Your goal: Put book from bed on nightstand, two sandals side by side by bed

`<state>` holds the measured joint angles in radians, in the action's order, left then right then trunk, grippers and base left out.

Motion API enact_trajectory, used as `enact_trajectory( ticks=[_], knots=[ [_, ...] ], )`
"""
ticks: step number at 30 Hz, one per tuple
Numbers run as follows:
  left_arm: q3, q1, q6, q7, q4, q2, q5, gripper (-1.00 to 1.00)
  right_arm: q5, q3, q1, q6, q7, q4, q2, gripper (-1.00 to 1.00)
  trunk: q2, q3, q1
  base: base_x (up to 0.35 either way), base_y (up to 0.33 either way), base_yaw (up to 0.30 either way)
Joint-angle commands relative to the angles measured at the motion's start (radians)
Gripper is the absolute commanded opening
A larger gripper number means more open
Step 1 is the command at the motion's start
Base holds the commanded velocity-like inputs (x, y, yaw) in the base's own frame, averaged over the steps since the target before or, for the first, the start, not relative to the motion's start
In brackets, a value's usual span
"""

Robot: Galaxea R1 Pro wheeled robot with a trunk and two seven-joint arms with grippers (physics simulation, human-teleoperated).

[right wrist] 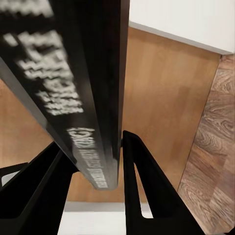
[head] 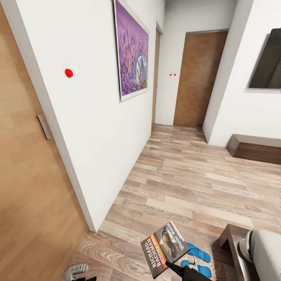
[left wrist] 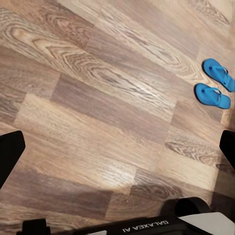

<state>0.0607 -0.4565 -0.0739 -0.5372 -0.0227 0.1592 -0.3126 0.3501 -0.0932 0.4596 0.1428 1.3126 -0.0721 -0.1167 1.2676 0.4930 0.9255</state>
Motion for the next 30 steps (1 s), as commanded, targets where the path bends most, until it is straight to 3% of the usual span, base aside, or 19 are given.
enact_trajectory(
  ticks=[1,30],
  knots=[
    [0.007,-0.001,-0.005,-0.003,0.001,0.0,-0.005,1.0,-0.005,-0.008,0.001,0.011,0.004,0.0,0.0,-1.0,0.001,-0.001,0.0,0.0,0.0,-0.091],
    [0.007,-0.001,-0.005,-0.003,0.001,0.0,-0.006,1.0,-0.005,-0.008,0.001,0.01,0.003,0.0,0.0,-1.0,0.001,-0.04,0.0,0.0,0.0,-0.106]
  ],
)
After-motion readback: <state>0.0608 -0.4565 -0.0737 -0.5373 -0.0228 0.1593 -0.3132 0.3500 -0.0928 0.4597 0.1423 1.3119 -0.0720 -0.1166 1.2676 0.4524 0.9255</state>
